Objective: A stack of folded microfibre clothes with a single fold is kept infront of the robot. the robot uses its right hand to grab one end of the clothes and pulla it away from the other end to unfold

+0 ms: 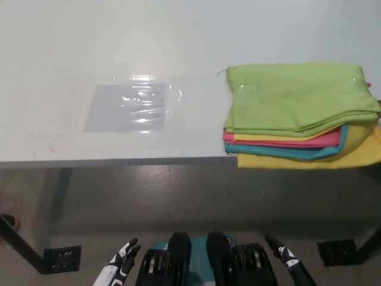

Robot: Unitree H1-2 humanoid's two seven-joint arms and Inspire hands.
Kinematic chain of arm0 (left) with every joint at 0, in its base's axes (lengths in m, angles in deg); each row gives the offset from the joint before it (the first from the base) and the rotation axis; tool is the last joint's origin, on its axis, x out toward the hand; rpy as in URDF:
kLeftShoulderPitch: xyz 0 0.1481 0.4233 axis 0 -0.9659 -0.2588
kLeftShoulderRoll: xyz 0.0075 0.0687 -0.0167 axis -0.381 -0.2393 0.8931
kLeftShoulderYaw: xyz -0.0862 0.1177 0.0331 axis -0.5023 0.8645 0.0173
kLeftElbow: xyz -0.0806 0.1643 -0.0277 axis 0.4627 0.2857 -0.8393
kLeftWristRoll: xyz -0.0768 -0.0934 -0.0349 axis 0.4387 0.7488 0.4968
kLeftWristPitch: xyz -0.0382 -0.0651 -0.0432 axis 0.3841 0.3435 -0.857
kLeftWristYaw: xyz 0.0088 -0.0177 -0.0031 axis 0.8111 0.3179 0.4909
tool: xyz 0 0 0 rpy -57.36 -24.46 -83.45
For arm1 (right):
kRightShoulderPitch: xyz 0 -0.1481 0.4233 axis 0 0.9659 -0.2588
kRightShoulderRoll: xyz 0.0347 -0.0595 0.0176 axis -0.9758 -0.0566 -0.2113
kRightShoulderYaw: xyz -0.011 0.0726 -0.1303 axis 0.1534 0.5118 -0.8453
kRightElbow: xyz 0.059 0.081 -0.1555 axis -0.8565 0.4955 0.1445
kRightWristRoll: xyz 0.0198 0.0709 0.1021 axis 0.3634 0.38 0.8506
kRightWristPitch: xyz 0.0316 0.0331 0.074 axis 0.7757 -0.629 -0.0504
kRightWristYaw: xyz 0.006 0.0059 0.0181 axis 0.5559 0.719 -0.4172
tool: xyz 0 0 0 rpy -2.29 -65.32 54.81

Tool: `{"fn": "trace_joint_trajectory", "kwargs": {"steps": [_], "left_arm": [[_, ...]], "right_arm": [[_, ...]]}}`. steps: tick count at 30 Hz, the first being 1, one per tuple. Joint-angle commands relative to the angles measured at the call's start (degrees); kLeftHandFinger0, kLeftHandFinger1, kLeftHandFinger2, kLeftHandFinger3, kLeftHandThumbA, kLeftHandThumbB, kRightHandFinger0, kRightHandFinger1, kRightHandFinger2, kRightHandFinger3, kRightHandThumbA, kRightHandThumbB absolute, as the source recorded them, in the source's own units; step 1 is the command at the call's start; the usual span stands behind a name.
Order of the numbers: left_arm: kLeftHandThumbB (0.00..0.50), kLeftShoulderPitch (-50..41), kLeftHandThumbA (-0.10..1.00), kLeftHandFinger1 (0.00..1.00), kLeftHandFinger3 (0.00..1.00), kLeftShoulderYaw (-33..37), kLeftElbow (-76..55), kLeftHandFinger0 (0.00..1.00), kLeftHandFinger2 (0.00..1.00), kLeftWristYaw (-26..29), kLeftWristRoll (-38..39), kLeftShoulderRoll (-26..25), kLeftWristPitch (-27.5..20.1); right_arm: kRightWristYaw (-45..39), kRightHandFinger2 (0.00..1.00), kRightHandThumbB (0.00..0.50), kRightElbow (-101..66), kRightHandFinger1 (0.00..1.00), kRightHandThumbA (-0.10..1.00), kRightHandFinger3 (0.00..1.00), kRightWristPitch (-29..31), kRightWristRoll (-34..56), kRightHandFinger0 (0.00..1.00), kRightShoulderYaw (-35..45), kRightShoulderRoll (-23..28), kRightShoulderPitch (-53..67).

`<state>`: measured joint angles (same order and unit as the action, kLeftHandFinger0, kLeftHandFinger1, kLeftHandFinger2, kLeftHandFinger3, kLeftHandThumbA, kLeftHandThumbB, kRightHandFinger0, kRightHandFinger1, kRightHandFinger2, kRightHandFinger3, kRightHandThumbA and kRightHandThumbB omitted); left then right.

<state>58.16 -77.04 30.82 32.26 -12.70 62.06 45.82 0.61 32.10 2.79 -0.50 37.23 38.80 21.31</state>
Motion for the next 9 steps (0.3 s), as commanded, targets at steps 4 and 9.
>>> {"fn": "trace_joint_trajectory", "kwargs": {"steps": [4, 9], "left_arm": [[0.314, 1.6, 1.0, 1.0, 1.0, -0.1, -2.1, 1.0, 1.0, 0.3, -0.9, 0.1, 0.0], [0.32, 2.3, 1.0, 1.0, 1.0, 0.1, -2.1, 1.0, 1.0, 0.0, -1.4, -0.1, 0.9]], "right_arm": [[-1.4, 1.0, 0.236, -2.2, 1.0, 1.0, 1.0, -2.2, -2.6, 1.0, -0.5, 0.7, -2.1], [-1.4, 1.0, 0.253, -1.5, 1.0, 1.0, 1.0, -2.1, -2.8, 1.0, -0.3, 0.7, -2.8]]}}
